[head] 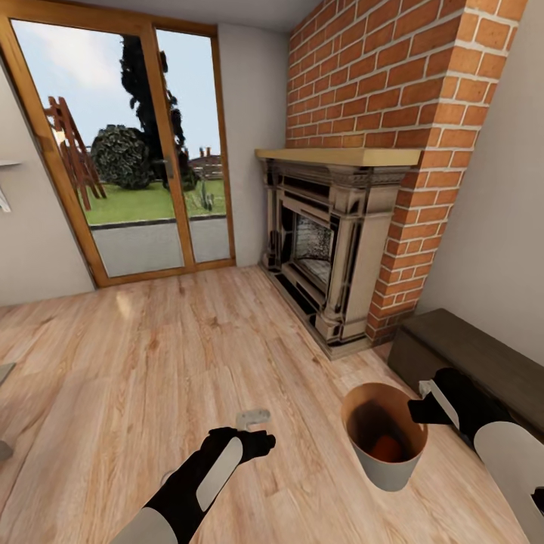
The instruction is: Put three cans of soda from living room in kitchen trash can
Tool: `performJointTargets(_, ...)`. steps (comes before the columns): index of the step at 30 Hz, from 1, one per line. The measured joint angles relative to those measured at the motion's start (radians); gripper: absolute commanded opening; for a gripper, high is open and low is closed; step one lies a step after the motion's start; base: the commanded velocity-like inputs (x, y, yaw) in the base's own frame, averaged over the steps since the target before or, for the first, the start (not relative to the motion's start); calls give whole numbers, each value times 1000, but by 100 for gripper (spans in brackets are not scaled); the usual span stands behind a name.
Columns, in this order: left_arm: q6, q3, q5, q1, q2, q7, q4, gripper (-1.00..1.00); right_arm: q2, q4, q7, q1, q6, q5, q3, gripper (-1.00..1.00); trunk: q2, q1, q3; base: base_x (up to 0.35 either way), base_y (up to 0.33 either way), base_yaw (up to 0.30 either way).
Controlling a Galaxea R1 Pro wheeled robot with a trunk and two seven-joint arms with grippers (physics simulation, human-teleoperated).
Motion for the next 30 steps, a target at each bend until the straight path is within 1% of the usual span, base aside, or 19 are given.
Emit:
performJointTargets(3, -1, 0, 0, 0, 0, 0, -1, 100, 0, 0, -1, 0, 0, 9, 1, -100, 0, 0, 0, 23, -4, 0)
performJointTargets(8, -2, 0, 1, 0, -1, 0, -1, 100, 0, 0, 0, 0, 0, 2, 2, -100, 0, 0, 0, 7, -1, 0)
performJointTargets(14, -2, -1, 1, -1, -1, 0, -1, 100, 1, -1, -1, 1, 0, 7, 4, -100, 0, 0, 0, 14, 0, 0)
performJointTargets(18, -2, -1, 1, 0, -1, 0, -1, 100, 1, -1, 0, 1, 0, 2, 6, -100, 0, 0, -1, 7, 0, 0)
performJointTargets(30, 1, 0, 4, 0, -1, 4, -1, 100, 1, -3, 2, 1, 8, 5, 8, -100, 0, 0, -1, 1, 0, 0)
